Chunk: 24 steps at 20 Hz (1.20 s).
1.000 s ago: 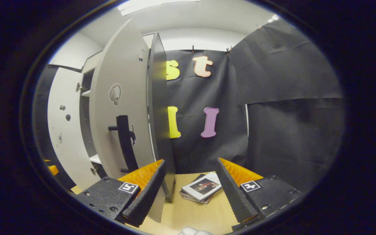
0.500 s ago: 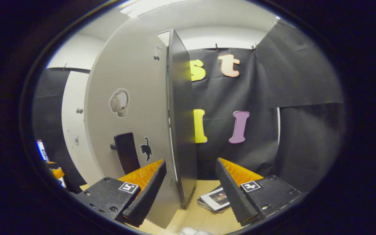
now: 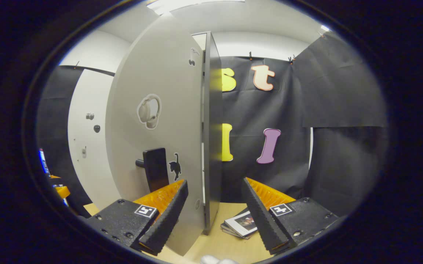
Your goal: Grasp the bottle in the cabinet with the left hand and place it on the coaster, then close the right door with the right hand and the left door with the left hand.
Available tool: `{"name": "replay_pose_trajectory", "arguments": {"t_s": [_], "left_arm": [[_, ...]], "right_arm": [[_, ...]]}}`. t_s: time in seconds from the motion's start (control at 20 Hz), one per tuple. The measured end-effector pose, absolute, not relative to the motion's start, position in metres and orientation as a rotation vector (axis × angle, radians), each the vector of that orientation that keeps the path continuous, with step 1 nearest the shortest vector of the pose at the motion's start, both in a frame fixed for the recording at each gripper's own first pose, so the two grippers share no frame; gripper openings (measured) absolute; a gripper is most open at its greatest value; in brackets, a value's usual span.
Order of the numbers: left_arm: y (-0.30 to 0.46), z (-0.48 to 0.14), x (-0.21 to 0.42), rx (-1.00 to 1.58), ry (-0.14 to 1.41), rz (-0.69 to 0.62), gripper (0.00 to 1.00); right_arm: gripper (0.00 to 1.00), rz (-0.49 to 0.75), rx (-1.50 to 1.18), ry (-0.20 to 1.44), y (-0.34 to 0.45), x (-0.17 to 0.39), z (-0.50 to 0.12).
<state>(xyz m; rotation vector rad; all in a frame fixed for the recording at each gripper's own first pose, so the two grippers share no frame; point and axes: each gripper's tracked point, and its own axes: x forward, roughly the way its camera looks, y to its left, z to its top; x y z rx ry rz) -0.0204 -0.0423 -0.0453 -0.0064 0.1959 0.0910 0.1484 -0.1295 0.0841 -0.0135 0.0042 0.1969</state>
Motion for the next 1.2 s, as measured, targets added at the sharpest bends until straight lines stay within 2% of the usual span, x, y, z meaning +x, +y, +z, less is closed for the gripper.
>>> {"name": "replay_pose_trajectory", "arguments": {"t_s": [0.1,0.15,0.2,0.3,0.35,0.4,0.45,0.5,0.55,0.6,0.8,0.9,1.05,1.15,1.2], "left_arm": [[-0.032,-0.047,-0.016,-0.014,0.201,0.063,0.99],[-0.027,-0.048,-0.015,-0.017,0.201,0.051,0.99],[-0.021,-0.049,-0.014,-0.017,0.203,0.040,0.96],[-0.009,-0.053,-0.013,-0.011,0.211,0.025,0.96],[-0.003,-0.055,-0.012,-0.008,0.217,0.022,0.96],[0.002,-0.058,-0.012,-0.006,0.222,0.020,0.99],[0.008,-0.059,-0.011,-0.005,0.224,0.020,0.96],[0.010,-0.059,-0.011,-0.007,0.222,0.016,0.96],[0.012,-0.060,-0.011,-0.010,0.222,0.011,0.92],[0.016,-0.061,-0.010,-0.011,0.220,0.008,0.96],[0.024,-0.059,-0.010,-0.017,0.208,0.002,0.96],[0.028,-0.057,-0.009,-0.020,0.203,-0.002,0.96],[0.036,-0.055,-0.009,-0.024,0.193,0.004,0.96],[0.042,-0.053,-0.008,-0.028,0.185,0.002,0.96],[0.044,-0.052,-0.005,-0.030,0.183,-0.003,0.96]], "right_arm": [[0.97,0.179,-0.019,0.004,-0.112,0.145,0.083],[0.94,0.170,-0.019,0.004,-0.104,0.145,0.083],[0.95,0.159,-0.019,0.003,-0.096,0.144,0.083],[0.94,0.138,-0.019,-0.004,-0.082,0.145,0.083],[0.98,0.130,-0.020,-0.007,-0.075,0.145,0.083],[0.95,0.128,-0.022,-0.009,-0.069,0.145,0.083],[0.97,0.128,-0.023,-0.007,-0.061,0.146,0.082],[0.95,0.130,-0.023,-0.005,-0.055,0.147,0.082],[0.95,0.136,-0.024,-0.001,-0.048,0.151,0.079],[0.95,0.148,-0.024,0.003,-0.039,0.152,0.078],[0.98,0.252,-0.032,0.043,0.009,0.151,0.064],[0.95,0.261,-0.040,0.028,0.018,0.145,0.066],[0.98,0.258,-0.061,0.015,0.025,0.134,0.065],[0.95,0.243,-0.066,0.016,0.025,0.126,0.064],[0.98,0.235,-0.069,0.015,0.025,0.122,0.063]]}}
